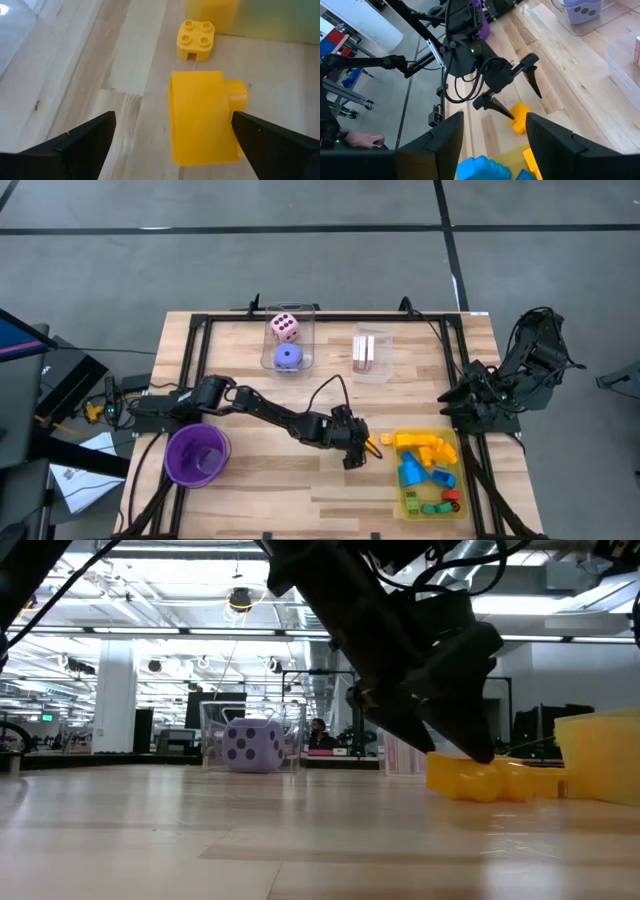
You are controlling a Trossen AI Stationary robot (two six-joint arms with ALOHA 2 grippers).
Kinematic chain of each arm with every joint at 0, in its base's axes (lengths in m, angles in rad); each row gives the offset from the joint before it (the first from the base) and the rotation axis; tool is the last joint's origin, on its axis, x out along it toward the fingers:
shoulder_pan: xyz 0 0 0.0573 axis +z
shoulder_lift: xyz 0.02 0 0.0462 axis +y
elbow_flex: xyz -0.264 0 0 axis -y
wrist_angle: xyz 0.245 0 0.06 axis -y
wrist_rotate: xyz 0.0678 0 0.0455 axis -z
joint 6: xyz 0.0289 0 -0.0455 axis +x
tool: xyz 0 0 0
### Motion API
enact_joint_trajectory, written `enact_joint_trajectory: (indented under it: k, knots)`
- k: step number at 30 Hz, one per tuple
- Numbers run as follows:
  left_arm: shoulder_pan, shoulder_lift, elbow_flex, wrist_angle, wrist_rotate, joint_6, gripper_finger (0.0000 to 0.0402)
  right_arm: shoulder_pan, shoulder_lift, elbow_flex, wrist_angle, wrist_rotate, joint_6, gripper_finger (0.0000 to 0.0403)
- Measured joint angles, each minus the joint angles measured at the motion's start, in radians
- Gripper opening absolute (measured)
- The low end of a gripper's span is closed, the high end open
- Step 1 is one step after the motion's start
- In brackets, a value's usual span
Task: Pick & Place Toys
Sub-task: Put the left yellow game piece into the bin
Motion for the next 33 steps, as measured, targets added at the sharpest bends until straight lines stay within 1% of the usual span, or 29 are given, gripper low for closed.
enact_joint_trajectory:
  k: [6,10,15,19,22,24,27,33]
  knots:
    - [0.0,-0.017,-0.003,0.019,0.012,0.002,0.0397,0.0,0.0,0.0,0.0,0.0,0.0,0.0207]
    - [-0.003,-0.018,-0.002,0.058,0.077,0.044,0.0397,0.0,0.0,0.0,0.0,0.0,0.0,0.0207]
    - [-0.013,-0.018,-0.002,0.151,0.086,0.1,0.0397,0.0,0.0,0.0,0.0,0.0,-0.001,0.0207]
    - [-0.012,-0.011,-0.004,0.158,0.08,0.099,0.0397,0.0,0.0,0.0,-0.006,0.0,-0.002,0.0207]
    - [-0.011,-0.01,-0.049,0.226,0.049,0.098,0.0397,0.0,0.0,0.0,-0.007,0.0,-0.003,0.0207]
    - [-0.011,-0.01,-0.072,0.241,0.046,0.095,0.0397,0.0,0.0,0.0,-0.008,0.0,-0.003,0.0207]
    - [-0.011,-0.008,-0.09,0.246,0.08,0.076,0.0397,0.0,0.0,0.0,-0.008,0.0,-0.003,0.0207]
    - [-0.012,-0.008,-0.129,0.25,0.1,0.072,0.0397,0.0,0.0,0.0,-0.008,0.0,-0.003,0.0207]
